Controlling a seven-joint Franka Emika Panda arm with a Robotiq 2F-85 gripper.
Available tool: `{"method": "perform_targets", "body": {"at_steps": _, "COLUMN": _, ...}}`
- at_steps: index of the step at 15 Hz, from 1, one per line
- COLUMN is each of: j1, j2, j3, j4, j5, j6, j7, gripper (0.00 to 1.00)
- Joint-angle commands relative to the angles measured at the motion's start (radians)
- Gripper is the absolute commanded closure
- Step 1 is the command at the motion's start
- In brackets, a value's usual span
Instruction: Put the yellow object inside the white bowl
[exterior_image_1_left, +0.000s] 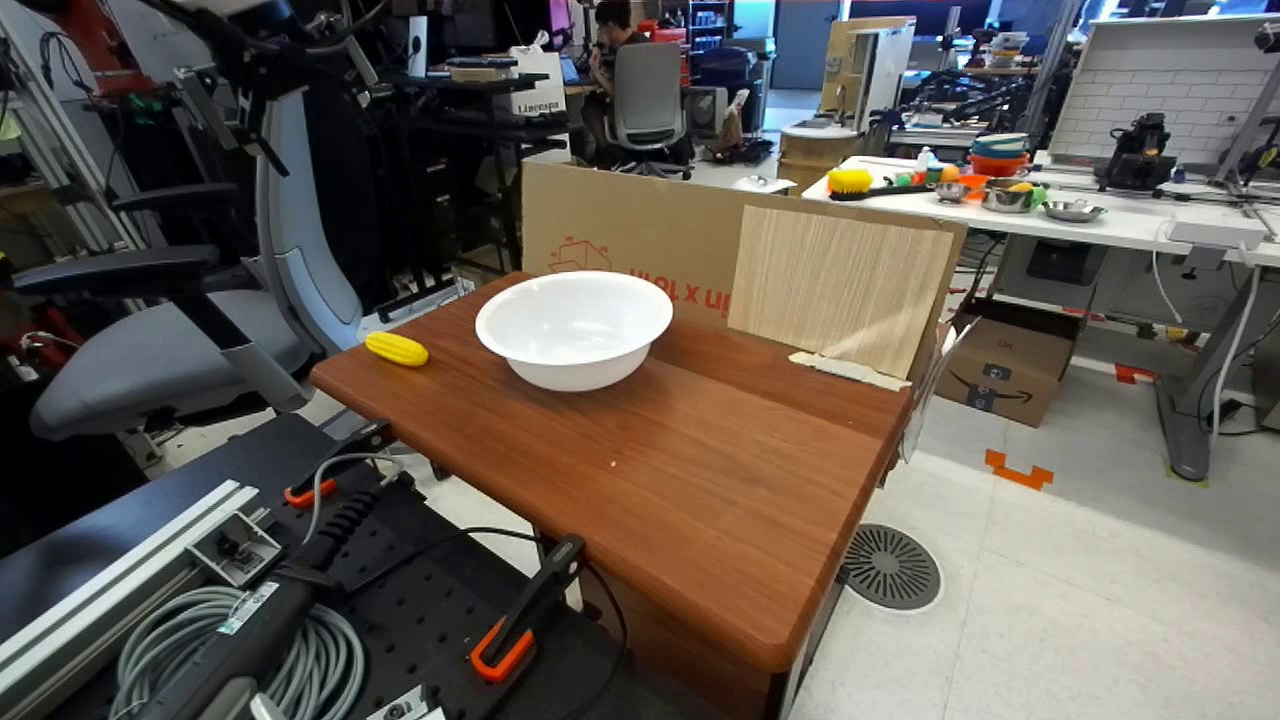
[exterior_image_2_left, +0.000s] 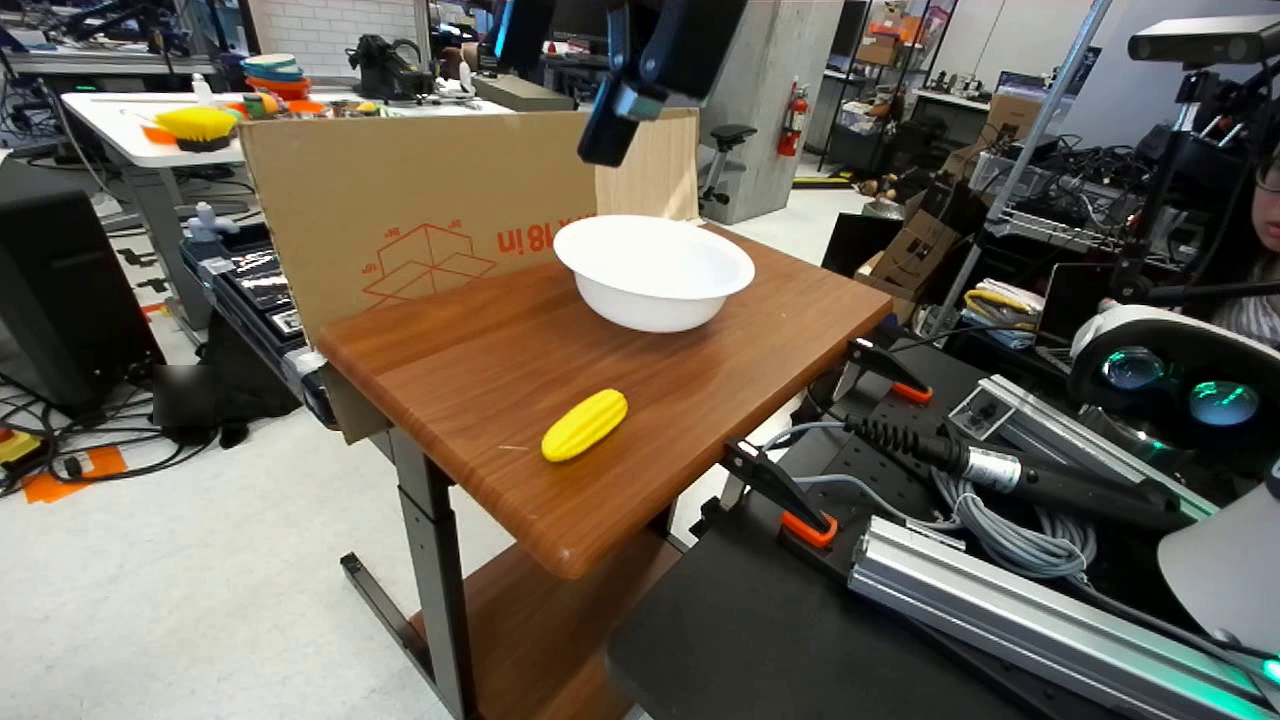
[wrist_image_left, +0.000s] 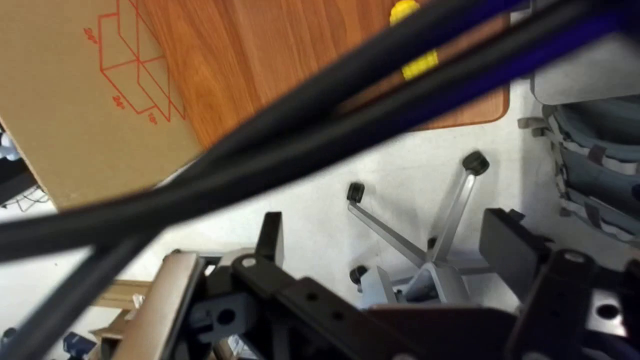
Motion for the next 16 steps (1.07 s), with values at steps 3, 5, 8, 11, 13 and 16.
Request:
{"method": "perform_targets", "body": {"at_steps": 3, "j1": 0.314, "j2": 0.055, "j3": -0.313, "j4": 0.046, "j5": 0.423, "j6": -0.087, "j7": -0.415, "gripper": 0.00}}
{"method": "perform_targets", "body": {"at_steps": 5, "j1": 0.300, "j2": 0.117, "j3": -0.356, "j4": 0.109, "j5": 0.548, "j6": -0.208, "j7": -0.551, "gripper": 0.00}}
{"method": "perform_targets", "body": {"at_steps": 8, "j1": 0.108, "j2": 0.218, "j3": -0.260, "j4": 0.205, "j5": 0.583, "j6": -0.426, "j7": -0.566, "gripper": 0.00}}
{"method": "perform_targets", "body": {"at_steps": 11, "j1": -0.029, "j2": 0.338, "j3": -0.190, "j4": 0.298, "j5": 0.527, "j6": -0.549, "j7": -0.513, "gripper": 0.00}}
{"method": "perform_targets", "body": {"at_steps": 13, "j1": -0.091, "j2": 0.411, "j3": -0.146, "j4": 0.351, "j5": 0.497, "j6": -0.590, "j7": -0.485, "gripper": 0.00}}
{"method": "perform_targets", "body": {"at_steps": 16, "j1": -0.141, "j2": 0.509, "j3": -0.084, "j4": 0.426, "j5": 0.443, "j6": -0.615, "j7": -0.455, "gripper": 0.00}}
